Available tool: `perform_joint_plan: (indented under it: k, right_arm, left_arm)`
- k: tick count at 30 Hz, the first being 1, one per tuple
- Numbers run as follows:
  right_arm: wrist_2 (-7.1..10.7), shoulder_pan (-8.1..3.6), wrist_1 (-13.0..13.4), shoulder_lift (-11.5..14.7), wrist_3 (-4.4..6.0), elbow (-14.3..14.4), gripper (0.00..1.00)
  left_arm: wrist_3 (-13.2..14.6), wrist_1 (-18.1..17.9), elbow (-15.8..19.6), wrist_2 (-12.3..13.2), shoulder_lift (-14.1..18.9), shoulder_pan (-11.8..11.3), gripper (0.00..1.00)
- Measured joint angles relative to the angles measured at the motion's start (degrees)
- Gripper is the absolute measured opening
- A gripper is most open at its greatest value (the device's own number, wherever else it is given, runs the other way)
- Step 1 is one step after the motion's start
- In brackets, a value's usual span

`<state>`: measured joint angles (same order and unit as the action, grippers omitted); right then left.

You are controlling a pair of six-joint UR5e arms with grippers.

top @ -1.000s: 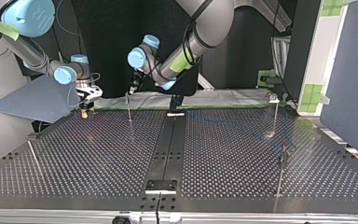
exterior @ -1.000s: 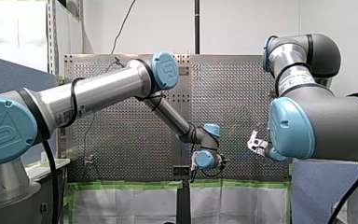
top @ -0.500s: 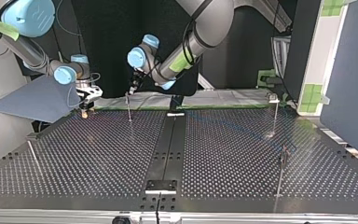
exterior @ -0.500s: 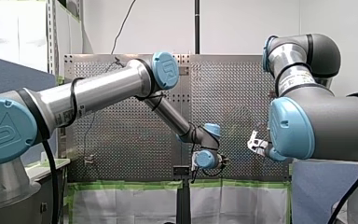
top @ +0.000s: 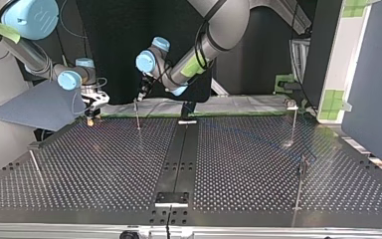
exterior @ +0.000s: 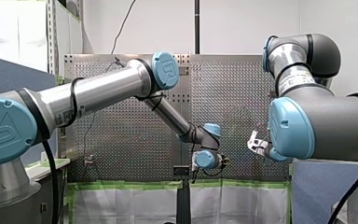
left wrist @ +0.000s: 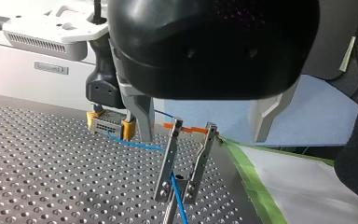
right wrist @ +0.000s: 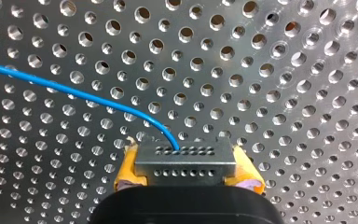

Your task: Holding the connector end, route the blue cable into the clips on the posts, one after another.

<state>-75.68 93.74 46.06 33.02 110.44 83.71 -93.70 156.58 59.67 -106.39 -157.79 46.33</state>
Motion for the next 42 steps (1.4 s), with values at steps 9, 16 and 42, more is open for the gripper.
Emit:
perform_joint_plan:
  k: [9, 16, 42]
  right_arm:
    - [-0.01, 0.0, 0.0, 0.0, 0.04, 0.0, 0.0]
    - [0.12, 0.0, 0.0, 0.0, -0.02, 0.0, 0.0]
    - [0.23, 0.45, -0.1, 0.0, -0.03, 0.0, 0.0]
  left_arm:
    - [-0.2, -0.1, 0.1, 0.0, 0.0, 0.0, 1.0]
    - [-0.2, -2.0, 2.5, 0.0, 1.9, 0.0, 1.0]
    - [-3.2, -14.3, 14.8, -6.7, 14.2, 1.7, 1.0]
